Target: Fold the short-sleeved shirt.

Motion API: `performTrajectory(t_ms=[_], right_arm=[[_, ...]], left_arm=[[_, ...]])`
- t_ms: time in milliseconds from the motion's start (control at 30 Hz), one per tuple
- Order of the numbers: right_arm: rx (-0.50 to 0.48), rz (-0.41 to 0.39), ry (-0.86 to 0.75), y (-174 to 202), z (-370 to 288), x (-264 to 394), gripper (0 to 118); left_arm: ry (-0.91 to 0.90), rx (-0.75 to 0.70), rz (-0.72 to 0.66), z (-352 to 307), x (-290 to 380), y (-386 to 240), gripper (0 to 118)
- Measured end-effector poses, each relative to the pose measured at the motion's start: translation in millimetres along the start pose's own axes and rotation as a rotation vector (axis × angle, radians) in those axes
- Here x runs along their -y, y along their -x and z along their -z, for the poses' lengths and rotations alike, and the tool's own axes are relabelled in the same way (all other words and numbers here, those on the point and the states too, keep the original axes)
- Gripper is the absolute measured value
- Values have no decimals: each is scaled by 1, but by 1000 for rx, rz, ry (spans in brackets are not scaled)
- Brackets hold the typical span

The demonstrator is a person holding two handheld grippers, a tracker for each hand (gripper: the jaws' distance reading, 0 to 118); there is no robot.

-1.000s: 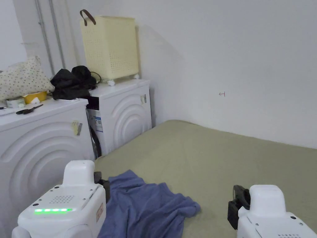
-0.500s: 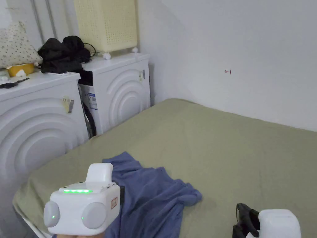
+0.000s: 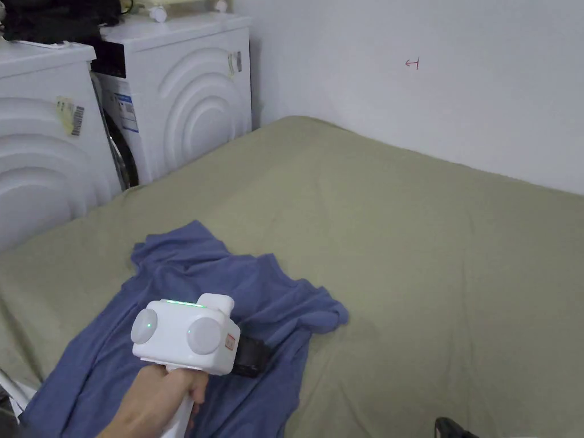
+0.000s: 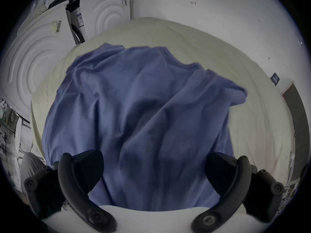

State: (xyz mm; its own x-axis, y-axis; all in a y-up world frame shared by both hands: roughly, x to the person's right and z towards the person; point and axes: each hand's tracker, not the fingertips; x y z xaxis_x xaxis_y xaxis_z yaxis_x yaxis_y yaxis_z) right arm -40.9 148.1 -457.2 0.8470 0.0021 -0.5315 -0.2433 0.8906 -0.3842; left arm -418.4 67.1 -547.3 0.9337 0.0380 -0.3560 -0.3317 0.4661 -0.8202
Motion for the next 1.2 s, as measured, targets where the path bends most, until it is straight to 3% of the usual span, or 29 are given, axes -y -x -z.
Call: performTrajectory(t_ms=[67, 100, 133, 167, 200, 433, 567, 900, 1067, 1200], right_arm=[[-1, -3, 12, -1, -3, 3, 2], [0, -2, 16, -2, -6, 5, 2], [4, 4, 23, -3, -10, 6, 2], [3, 16, 24, -7, -16, 6, 2], [6, 27, 25, -11, -20, 7, 2], [144, 59, 1, -55, -81, 14, 2], [255, 97, -28, -92, -127, 21, 2], [503, 239, -41, -166, -218, 53, 2], [573, 310, -39, -195, -234, 67, 2], [617, 323, -24, -213, -238, 75, 2]], left_arm=[[43, -10, 7, 12, 2, -1, 114], [35, -11, 9, 12, 5, -2, 93], [15, -4, 17, 9, 7, -3, 87], [-5, -8, 36, 2, 6, -8, 65], [-33, -2, 43, -8, 6, -11, 2], [-149, -50, 154, -58, -6, -59, 3], [-195, 28, 205, -92, -18, -103, 3], [-297, 344, 490, -166, -14, -340, 3], [-267, 521, 613, -172, 6, -467, 3], [-247, 656, 654, -172, 23, -542, 3]])
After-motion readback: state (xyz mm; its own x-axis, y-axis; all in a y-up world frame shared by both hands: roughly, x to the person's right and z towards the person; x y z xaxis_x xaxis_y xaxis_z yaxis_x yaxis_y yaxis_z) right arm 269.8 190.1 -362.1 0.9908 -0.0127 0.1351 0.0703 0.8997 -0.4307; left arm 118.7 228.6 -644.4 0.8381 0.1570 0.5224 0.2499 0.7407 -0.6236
